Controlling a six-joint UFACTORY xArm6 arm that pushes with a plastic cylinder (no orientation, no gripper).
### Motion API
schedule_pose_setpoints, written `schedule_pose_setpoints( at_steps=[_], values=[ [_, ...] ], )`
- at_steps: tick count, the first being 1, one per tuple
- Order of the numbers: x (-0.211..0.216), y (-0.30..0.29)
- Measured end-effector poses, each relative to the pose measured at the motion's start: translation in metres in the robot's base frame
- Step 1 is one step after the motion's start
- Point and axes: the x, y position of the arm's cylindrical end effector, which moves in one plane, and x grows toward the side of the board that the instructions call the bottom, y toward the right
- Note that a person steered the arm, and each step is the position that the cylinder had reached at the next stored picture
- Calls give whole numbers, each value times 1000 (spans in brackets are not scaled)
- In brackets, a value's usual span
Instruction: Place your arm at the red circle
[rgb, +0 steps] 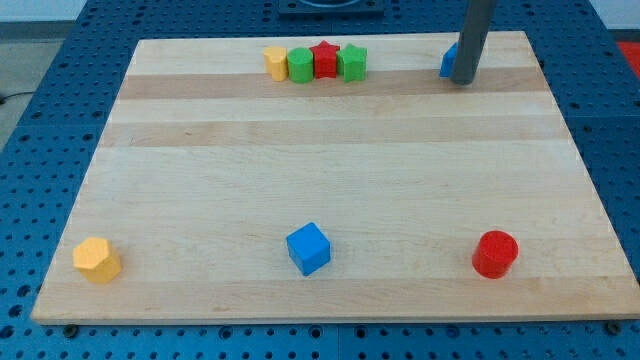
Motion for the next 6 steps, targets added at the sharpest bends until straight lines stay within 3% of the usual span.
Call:
schedule_pose_setpoints(
  at_steps=[4,6],
  values=[
    [153,1],
    [182,24]
  ],
)
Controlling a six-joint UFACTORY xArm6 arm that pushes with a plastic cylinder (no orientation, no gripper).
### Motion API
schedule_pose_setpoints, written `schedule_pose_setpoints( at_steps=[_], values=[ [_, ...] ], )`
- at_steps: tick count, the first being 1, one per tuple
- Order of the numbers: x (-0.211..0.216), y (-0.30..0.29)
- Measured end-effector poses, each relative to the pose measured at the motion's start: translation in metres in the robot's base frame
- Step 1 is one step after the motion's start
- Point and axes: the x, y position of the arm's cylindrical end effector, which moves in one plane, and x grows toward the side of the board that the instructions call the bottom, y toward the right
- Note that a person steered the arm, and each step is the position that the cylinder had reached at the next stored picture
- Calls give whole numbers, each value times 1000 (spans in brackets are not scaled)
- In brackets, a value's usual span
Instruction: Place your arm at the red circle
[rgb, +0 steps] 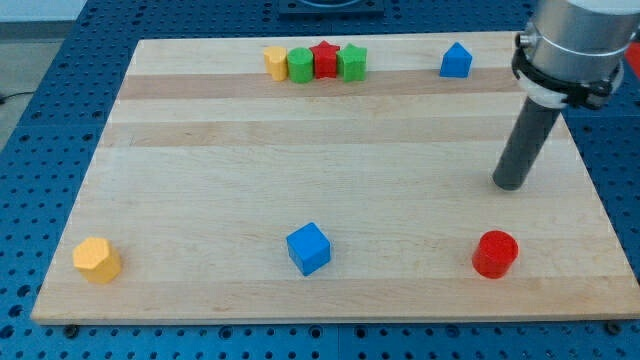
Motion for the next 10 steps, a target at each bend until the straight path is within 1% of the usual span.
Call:
schedule_pose_setpoints(
  at_steps=[3,4,5,6,8,10],
  values=[
    [45,37],
    [73,37],
    [83,38],
    [83,38],
    [121,36],
    [124,-29]
  ],
)
